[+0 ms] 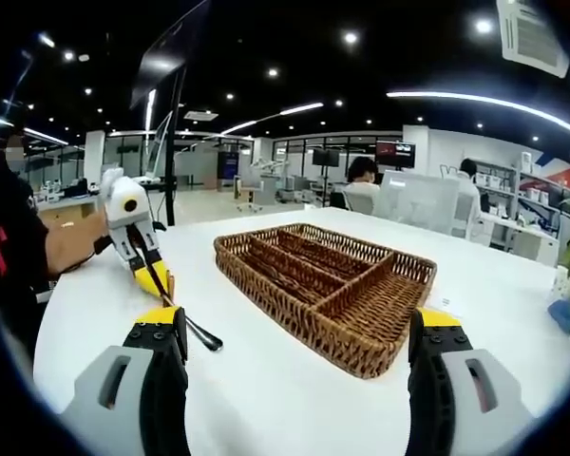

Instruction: Arrange the knives, forks, and spoons in their matching storage slots by inserting each utensil handle-first until every utensil is classified and aligned in the correct compartment

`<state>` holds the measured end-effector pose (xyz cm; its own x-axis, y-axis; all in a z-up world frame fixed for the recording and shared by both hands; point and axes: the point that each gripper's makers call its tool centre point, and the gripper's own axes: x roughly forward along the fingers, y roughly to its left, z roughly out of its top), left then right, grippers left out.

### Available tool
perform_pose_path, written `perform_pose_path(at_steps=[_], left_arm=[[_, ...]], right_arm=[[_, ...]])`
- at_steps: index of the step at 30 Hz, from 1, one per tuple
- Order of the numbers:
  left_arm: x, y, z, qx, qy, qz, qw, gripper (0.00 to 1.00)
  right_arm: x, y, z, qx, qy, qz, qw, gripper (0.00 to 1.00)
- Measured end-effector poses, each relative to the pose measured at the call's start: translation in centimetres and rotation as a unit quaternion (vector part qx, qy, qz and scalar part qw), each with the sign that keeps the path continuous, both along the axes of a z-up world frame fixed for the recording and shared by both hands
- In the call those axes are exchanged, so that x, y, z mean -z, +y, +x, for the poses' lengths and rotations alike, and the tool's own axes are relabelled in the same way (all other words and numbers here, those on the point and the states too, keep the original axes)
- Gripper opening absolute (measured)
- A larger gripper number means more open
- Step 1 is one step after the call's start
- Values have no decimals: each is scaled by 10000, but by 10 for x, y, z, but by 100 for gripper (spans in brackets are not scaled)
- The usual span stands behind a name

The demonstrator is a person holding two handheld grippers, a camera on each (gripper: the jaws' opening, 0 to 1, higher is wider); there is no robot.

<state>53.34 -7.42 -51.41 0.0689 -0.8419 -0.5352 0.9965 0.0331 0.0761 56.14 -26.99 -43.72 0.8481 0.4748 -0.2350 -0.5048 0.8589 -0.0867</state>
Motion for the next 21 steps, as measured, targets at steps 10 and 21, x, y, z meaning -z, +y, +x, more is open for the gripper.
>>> perform_pose_path(at_steps=[10, 21], left_arm=[[1, -5, -7, 252, -27, -7, 9997, 1], [-5, 2, 7, 140, -159, -280, 9994, 2]], right_arm=[[9, 15, -7, -403, 27, -353, 9986, 99], [12, 26, -12, -651, 22, -484, 9967, 99]])
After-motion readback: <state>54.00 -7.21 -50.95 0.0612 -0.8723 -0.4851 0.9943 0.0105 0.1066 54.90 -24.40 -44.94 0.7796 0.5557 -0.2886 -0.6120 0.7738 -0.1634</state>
